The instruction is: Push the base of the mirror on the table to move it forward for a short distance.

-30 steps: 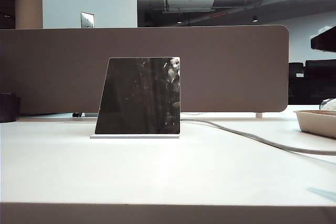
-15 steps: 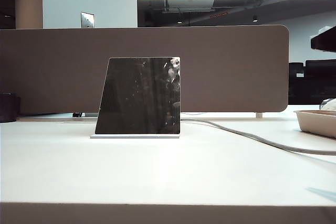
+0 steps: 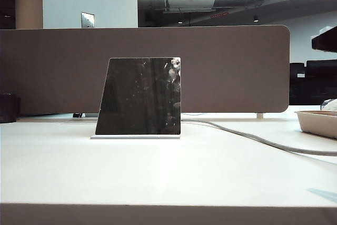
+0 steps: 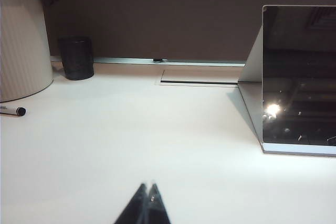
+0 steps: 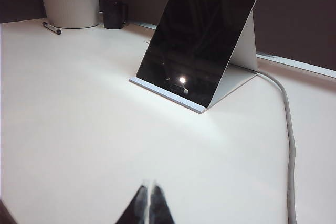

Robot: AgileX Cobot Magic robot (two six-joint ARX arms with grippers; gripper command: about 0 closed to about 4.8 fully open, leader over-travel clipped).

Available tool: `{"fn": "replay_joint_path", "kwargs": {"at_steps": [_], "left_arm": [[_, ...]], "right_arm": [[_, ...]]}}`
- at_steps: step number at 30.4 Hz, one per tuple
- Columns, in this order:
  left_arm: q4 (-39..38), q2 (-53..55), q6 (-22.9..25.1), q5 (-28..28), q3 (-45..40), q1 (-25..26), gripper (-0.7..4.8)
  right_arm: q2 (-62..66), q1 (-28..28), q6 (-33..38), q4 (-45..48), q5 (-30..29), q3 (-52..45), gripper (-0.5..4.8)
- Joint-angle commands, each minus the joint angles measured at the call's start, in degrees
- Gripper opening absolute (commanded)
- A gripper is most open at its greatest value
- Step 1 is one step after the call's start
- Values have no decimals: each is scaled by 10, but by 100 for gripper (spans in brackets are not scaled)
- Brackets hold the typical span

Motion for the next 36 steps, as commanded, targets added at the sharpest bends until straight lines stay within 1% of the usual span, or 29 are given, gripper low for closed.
{"fn": "replay_joint_path", "kwargs": {"at_steps": [1, 4, 6, 9, 17, 25, 30, 36], "left_arm": [[3, 0, 3, 2, 0, -1, -1], [3, 0, 3, 2, 0, -1, -1], [3, 0, 3, 2, 0, -1, -1], [3, 0, 3, 2, 1, -1, -1], [3, 0, 3, 3, 0, -1, -1], [3, 0, 3, 3, 0, -1, -1], [3, 0, 3, 3, 0, -1, -1], [3, 0, 3, 2, 0, -1, -1]], "right_arm": [[0, 0, 0, 8, 0, 0, 22], [0, -2, 0, 8, -1, 0, 22], [0, -18, 0, 8, -8, 0, 22], [0, -73, 0, 9, -29, 0, 22], [0, -229, 0, 8, -26, 0, 22], [0, -339, 0, 8, -27, 0, 22], [0, -381, 0, 8, -26, 0, 22], [0, -392, 0, 8, -26, 0, 22]]}}
